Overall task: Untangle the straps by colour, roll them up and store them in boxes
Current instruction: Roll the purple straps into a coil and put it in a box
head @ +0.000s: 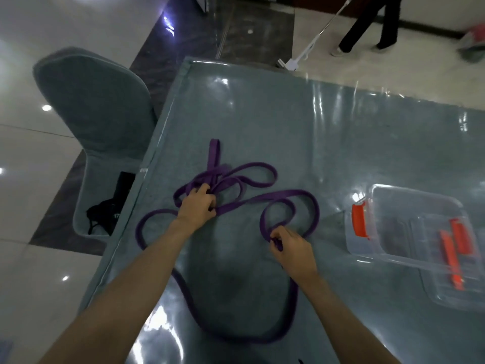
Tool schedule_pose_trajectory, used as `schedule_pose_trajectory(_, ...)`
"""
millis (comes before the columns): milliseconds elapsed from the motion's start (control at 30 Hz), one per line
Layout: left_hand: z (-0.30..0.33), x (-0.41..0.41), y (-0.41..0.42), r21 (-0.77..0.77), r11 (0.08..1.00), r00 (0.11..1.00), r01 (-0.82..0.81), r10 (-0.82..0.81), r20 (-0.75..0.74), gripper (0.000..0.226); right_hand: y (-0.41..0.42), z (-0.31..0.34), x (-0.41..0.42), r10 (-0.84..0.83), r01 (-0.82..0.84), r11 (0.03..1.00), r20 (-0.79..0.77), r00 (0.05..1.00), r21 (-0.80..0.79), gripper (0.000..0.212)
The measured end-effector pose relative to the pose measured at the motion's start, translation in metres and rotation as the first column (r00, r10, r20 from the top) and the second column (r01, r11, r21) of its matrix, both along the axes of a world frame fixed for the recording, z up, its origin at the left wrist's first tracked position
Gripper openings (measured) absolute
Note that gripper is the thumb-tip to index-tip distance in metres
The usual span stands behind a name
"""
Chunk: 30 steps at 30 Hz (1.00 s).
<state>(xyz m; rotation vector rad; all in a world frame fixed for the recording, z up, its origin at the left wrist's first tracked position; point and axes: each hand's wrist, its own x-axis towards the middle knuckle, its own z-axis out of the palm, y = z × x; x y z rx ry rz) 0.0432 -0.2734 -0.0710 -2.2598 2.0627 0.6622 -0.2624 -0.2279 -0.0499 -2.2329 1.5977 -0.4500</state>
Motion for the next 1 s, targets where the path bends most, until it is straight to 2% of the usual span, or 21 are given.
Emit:
schedule_pose_trajectory(200,0.014,-0.015,0.024,-0.155,0.986,0.985,0.062,-0.085,-0.148,0.017,0.013,0.019,-0.019,-0.026,0.026,1.000,0.020,0.999,-0.016,0.013)
schedule_pose_trajectory(400,0.038,-0.041,0.084,-0.274,0.962,0.923,0.008,-0.112,-0.367,0.013,0.028,0.035,-0.039,-0.055,0.061,0.996,0.084,0.995,-0.069,0.013)
schedule_pose_trajectory(533,0.053,-0.062,0.143,-0.271,0.962,0.859,0.005,-0.143,-0.492,0.015,0.045,0.041,-0.048,-0.063,0.079,0.993,0.166,0.984,-0.089,0.019)
schedule_pose_trajectory(667,0.057,-0.077,0.202,-0.253,0.967,0.805,-0.006,-0.145,-0.575,0.018,0.071,0.041,-0.053,0.010,-0.002,0.999,0.190,0.982,-0.042,0.025)
schedule_pose_trajectory(767,0.049,-0.081,0.241,-0.174,0.983,0.803,0.048,-0.142,-0.579,0.016,0.097,0.037,-0.059,0.111,-0.128,0.986,0.160,0.981,0.102,0.044)
schedule_pose_trajectory(833,0.036,-0.080,0.262,-0.147,0.984,0.828,0.101,-0.165,-0.536,0.019,0.112,0.033,-0.062,0.182,-0.195,0.967,0.090,0.979,0.166,0.048)
schedule_pose_trajectory(933,0.019,-0.083,0.283,-0.155,0.966,0.899,0.207,-0.250,-0.359,0.032,0.131,0.025,-0.066,0.238,-0.232,0.950,-0.003,0.971,0.207,0.045)
schedule_pose_trajectory(1000,0.011,-0.087,0.293,-0.204,0.945,0.921,0.255,-0.302,-0.246,0.034,0.141,0.019,-0.067,0.247,-0.228,0.945,-0.052,0.968,0.233,0.037)
